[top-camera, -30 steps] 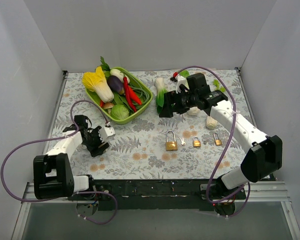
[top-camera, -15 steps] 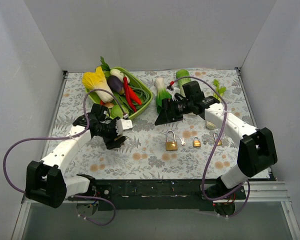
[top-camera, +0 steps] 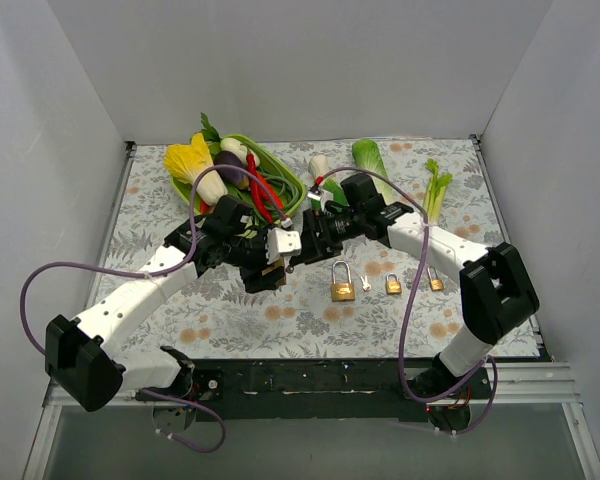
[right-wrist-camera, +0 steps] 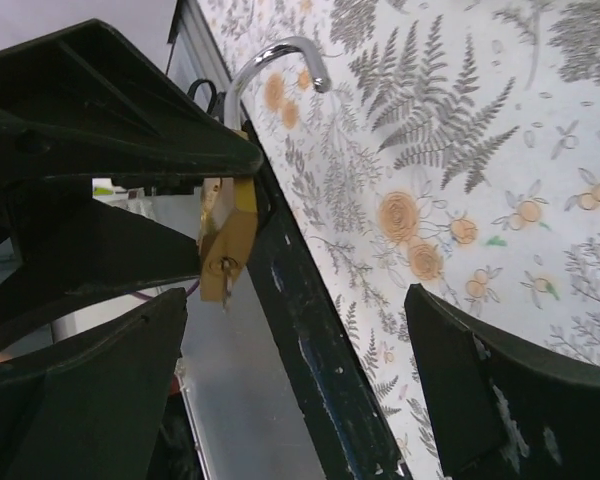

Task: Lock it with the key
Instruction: Pick up the lock from the center of the board.

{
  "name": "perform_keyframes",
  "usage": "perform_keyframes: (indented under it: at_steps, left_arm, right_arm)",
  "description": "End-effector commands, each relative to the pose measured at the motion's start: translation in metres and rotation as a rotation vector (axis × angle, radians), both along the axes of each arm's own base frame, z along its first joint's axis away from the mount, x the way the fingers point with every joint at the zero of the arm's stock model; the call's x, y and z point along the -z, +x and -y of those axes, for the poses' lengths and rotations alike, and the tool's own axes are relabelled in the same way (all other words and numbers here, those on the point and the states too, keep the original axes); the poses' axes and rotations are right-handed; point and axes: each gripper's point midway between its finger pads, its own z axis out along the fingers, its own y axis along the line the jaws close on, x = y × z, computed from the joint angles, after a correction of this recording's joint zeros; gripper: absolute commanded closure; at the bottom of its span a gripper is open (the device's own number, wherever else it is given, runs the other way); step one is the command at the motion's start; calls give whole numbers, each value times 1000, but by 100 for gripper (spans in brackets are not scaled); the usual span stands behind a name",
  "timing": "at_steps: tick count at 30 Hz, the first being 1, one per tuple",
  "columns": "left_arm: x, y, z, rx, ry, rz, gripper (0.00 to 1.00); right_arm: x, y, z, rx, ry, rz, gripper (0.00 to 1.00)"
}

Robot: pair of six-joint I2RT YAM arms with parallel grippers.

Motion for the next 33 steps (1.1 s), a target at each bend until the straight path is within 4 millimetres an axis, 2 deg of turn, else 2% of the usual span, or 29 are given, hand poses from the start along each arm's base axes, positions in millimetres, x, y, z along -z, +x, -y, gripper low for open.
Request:
perform_keyframes:
  at_steps: [1,3,10,13,16,18,19,21,23,24,25,26,27,28,29,30,32,33]
  left_arm:
    - [-38,8,26,-10,-103,53,100]
    - [-41,5,31,0,-104,55,100]
    - [-50,7,40,-28,-124,69,100]
    - [-51,10,41,-45,-127,80,100]
    - [-54,12,43,-55,-137,88,100]
    - [-55,12,44,-61,-142,85,100]
    - [-56,13,44,-62,-143,88,100]
    - [-53,14,43,-71,-135,86,100]
    - [-51,15,42,-83,-127,86,100]
    - [-47,15,41,-92,-119,76,96]
    - [-43,15,38,-120,-103,58,87]
    - [-41,14,36,-134,-92,43,61]
    - [-37,13,34,-146,-78,28,45]
    - [-31,8,26,-153,-47,12,33]
    - [-30,8,20,-157,-41,15,10]
    - [-33,8,16,-167,-55,15,2]
    - [-49,13,2,-212,-143,4,2]
    - [-54,15,-3,-224,-167,-4,2]
  right_arm:
    - [-10,-23,-18,-76,79,-20,4]
    - [-9,-32,-22,-94,79,-27,7]
    - [-9,-34,-29,-103,86,-58,22]
    - [-9,-38,-31,-109,87,-86,33]
    - [-10,-41,-32,-111,93,-108,55]
    - [-10,-42,-33,-116,96,-115,63]
    - [-10,-42,-33,-117,98,-115,81]
    - [-14,-42,-35,-125,106,-112,98]
    - [-18,-42,-36,-133,117,-107,99]
    - [-21,-42,-36,-135,124,-104,99]
    - [-24,-41,-36,-139,132,-96,99]
    - [-26,-40,-35,-141,139,-87,99]
    - [-32,-38,-33,-143,151,-72,99]
    - [-34,-37,-31,-145,152,-58,99]
    - [-35,-30,-26,-129,153,-45,99]
    - [-40,-27,-22,-124,161,-24,99]
    - [-40,-17,-10,-100,157,5,99]
    - [-47,-17,-6,-104,172,25,99]
